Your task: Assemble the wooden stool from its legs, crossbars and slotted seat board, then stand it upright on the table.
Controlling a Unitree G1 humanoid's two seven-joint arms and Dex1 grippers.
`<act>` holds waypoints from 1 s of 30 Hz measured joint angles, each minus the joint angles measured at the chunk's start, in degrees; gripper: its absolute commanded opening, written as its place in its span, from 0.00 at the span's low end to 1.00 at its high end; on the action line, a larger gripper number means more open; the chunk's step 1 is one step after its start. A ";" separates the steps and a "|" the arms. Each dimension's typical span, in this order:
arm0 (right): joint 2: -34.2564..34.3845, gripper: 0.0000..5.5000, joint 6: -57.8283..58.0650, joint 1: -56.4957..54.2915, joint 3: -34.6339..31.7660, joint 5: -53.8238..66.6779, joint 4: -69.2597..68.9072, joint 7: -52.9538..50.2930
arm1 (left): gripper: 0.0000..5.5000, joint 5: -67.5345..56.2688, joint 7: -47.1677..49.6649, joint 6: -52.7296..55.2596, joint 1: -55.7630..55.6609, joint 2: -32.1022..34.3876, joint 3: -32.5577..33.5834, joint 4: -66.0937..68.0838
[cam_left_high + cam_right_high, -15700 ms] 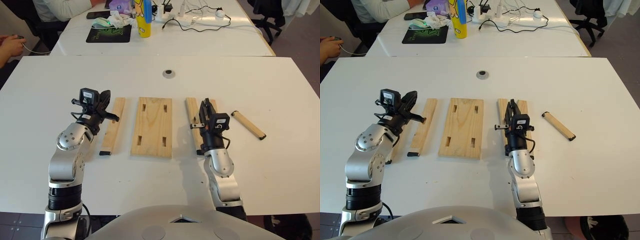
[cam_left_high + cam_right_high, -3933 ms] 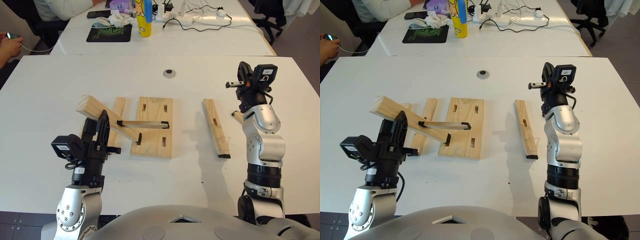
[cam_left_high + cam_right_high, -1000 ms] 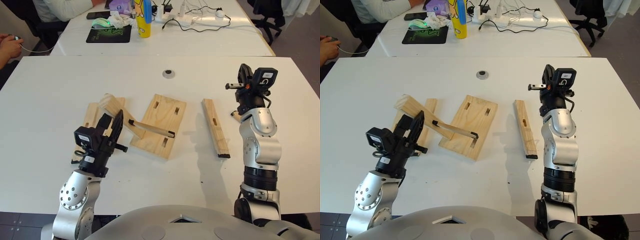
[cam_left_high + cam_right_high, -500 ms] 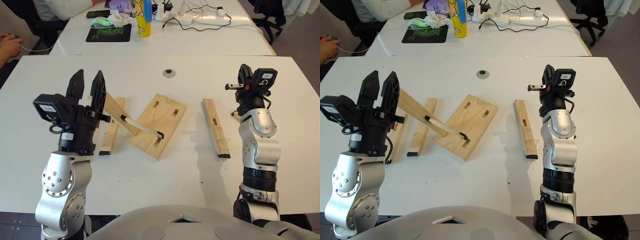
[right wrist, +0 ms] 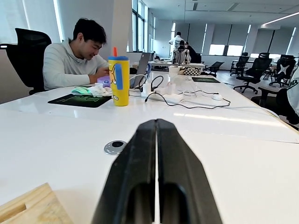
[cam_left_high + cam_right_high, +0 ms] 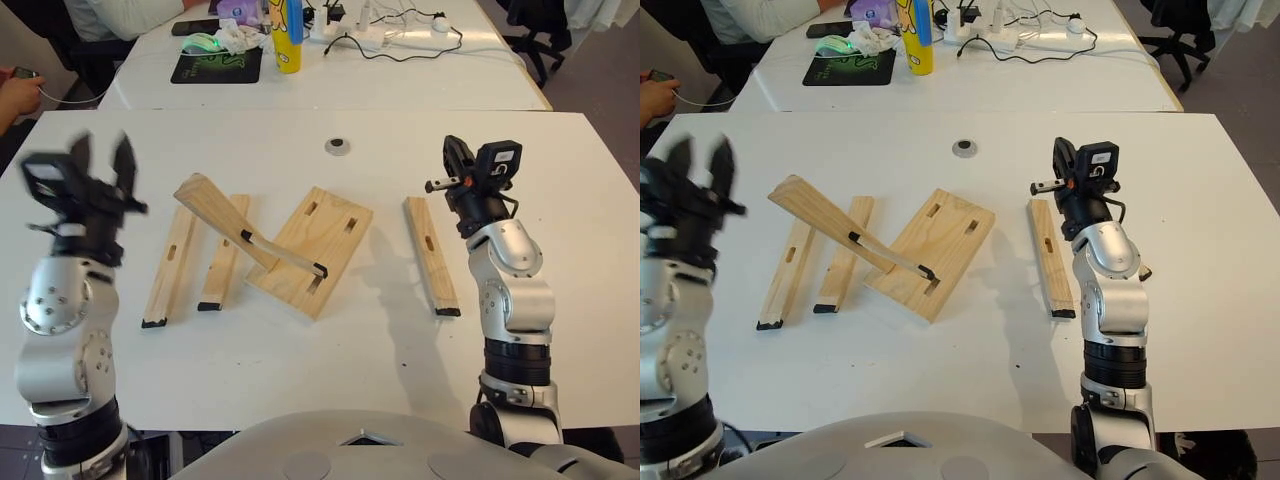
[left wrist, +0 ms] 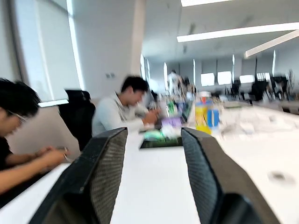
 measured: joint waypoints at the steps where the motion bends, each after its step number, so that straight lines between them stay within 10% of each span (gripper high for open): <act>1: -0.20 0.00 0.03 -0.03 -0.42 0.00 0.14 -0.01 | 0.39 1.89 -2.78 -1.00 3.25 1.42 -1.64 1.93; 11: -0.11 0.00 0.68 -0.02 -1.20 0.32 0.62 -0.90 | 0.39 6.38 -19.35 -13.32 12.54 9.05 -2.46 6.12; 30: 1.87 0.00 1.53 0.03 -1.68 0.43 0.04 -1.53 | 0.39 25.02 -18.95 -19.28 9.43 7.54 -21.18 10.72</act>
